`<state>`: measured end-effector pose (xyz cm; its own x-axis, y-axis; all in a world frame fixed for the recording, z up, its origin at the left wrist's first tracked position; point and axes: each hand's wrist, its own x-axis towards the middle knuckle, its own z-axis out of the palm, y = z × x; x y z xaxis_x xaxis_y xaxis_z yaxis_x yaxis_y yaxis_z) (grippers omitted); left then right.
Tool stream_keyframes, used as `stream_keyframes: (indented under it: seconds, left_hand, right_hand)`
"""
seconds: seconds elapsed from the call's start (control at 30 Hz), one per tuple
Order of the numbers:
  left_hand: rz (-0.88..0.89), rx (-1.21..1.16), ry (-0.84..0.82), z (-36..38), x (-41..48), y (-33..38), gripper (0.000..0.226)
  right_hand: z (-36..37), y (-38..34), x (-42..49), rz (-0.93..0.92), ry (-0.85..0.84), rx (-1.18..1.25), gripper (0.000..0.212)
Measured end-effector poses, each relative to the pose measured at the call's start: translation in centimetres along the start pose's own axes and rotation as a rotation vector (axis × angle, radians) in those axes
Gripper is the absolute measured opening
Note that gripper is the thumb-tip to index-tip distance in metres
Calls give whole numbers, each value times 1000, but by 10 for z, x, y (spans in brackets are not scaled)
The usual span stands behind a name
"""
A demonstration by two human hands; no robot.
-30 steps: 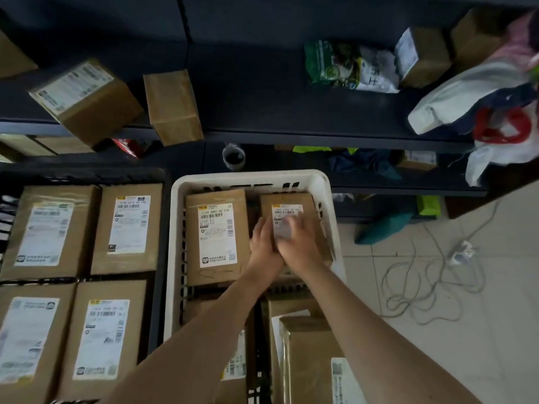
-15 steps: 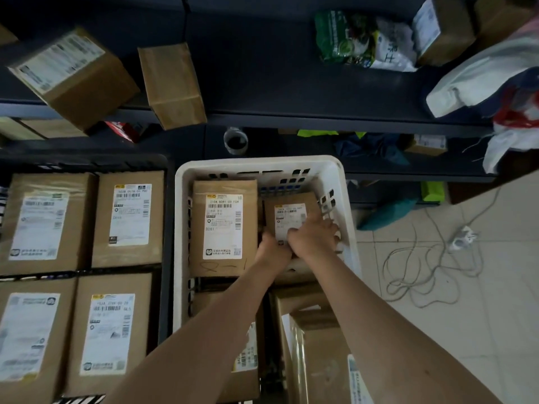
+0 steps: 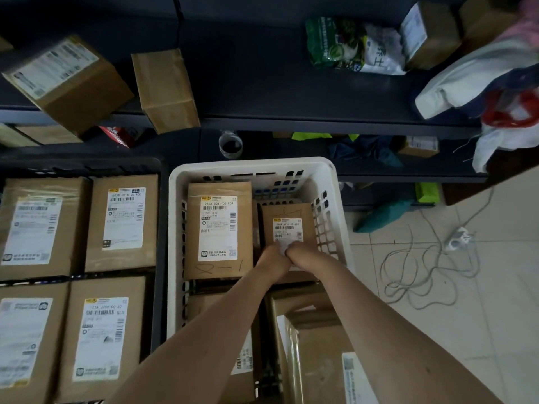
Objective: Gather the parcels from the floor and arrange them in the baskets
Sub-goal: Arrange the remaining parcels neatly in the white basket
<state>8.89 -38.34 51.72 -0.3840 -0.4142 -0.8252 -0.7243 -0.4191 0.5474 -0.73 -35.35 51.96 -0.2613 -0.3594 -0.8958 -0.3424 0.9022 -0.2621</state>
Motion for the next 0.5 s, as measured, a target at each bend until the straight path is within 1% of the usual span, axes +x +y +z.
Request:
stream_keyframes:
  seconds: [0.07,0.13,0.23,0.33,0.43,0.5]
  left_hand:
    - [29,18,-22,-3,-9,4,46]
    - [40,-11,39,-6,-18,9,44]
    - [20,-106,114,-12,-34,10,33]
    - [1,-124,125,-17,-58,-3,21]
    - [14,-148,147,-11,-93,-14,22]
    - [18,-94,114,-2,-118,-20,23]
  right_hand:
    - [-9,-2,-16,-69,50,1,55]
    - [-22,-4,-32,-121,111,8,51]
    - [-41,-6,-63,-163,90,-64,38]
    - [-61,-1,-86,-148,108,-101,32]
    - [-71,10,-108,-87,114,-95,34]
    - [-68,19,-122,-49,87,-138,33]
